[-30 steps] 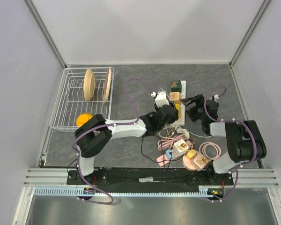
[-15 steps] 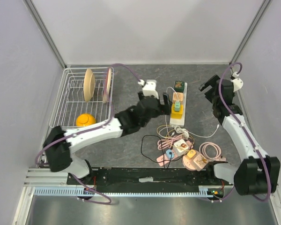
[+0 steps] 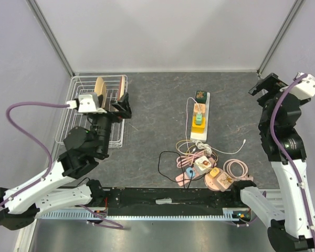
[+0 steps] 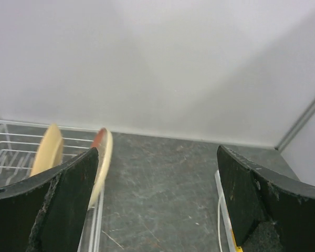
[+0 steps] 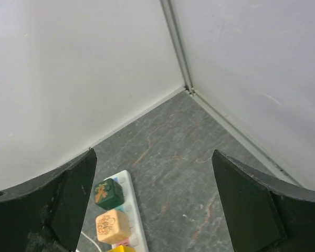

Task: Insert the plug
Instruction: Reset both arms

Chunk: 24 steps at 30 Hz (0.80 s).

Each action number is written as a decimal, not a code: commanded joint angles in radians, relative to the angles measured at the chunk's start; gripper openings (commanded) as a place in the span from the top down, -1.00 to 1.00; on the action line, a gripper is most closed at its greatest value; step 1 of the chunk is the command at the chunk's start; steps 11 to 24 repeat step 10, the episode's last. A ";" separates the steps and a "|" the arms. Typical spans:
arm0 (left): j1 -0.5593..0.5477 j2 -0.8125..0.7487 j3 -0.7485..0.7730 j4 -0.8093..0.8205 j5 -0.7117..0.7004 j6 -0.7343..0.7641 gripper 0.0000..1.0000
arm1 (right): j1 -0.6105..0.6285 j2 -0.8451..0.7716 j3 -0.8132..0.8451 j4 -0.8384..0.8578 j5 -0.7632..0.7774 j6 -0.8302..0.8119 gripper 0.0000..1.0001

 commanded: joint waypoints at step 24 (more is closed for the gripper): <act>-0.002 -0.046 0.063 0.055 -0.088 0.238 -0.99 | 0.001 -0.130 -0.021 -0.010 0.114 -0.120 -0.96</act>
